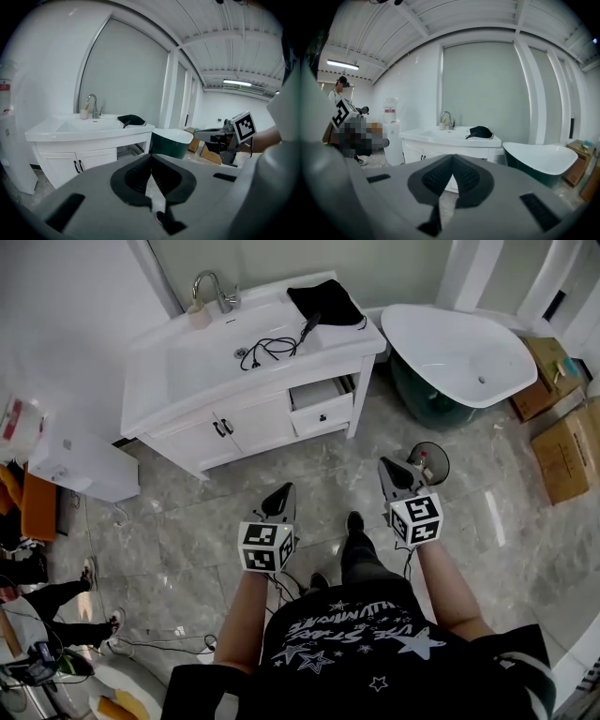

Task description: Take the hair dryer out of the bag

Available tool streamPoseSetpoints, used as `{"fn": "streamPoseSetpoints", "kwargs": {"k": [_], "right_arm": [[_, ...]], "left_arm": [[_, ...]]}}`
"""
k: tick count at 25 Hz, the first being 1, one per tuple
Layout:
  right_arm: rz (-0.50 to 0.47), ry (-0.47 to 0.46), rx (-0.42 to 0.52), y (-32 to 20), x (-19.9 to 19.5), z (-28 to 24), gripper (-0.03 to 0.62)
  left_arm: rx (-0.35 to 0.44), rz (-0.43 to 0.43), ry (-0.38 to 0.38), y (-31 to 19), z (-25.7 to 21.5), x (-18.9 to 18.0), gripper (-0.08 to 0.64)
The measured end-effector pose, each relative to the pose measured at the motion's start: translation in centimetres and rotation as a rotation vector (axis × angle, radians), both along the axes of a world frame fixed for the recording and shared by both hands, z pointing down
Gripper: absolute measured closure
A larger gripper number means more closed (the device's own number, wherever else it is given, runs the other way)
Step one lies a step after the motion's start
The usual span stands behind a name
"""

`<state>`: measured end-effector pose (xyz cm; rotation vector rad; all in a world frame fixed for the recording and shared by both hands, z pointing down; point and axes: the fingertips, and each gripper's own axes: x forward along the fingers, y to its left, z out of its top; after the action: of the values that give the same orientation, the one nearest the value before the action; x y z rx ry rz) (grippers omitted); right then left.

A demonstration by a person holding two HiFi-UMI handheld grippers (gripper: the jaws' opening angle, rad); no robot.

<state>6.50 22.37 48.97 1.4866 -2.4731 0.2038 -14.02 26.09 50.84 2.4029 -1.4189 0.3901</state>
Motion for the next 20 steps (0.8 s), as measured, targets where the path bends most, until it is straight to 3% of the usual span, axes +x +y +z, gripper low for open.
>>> {"fn": "streamPoseSetpoints", "kwargs": {"k": [4,6,10,20], "right_arm": [[0.007,-0.018,-0.007,-5.1,1.5,-0.1,0.582],[-0.004,-0.028,-0.014,-7.7,2.1,-0.2,0.517],[-0.012,-0.039,-0.014,-12.5,3.3,-0.7,0.512],[-0.077,-0.091,-0.036,-20.8,6.4,-1.2,0.442]], "left_arm": [[0.01,-0.046,-0.002,-4.3,-0.4,0.6,0.548],[0.013,-0.063,0.005,-6.7,-0.6,0.9,0.502],[0.015,-0.087,-0.002,-11.2,-1.2,1.7,0.483],[0.029,-0.088,-0.008,-19.2,-2.4,6.1,0.374]]}}
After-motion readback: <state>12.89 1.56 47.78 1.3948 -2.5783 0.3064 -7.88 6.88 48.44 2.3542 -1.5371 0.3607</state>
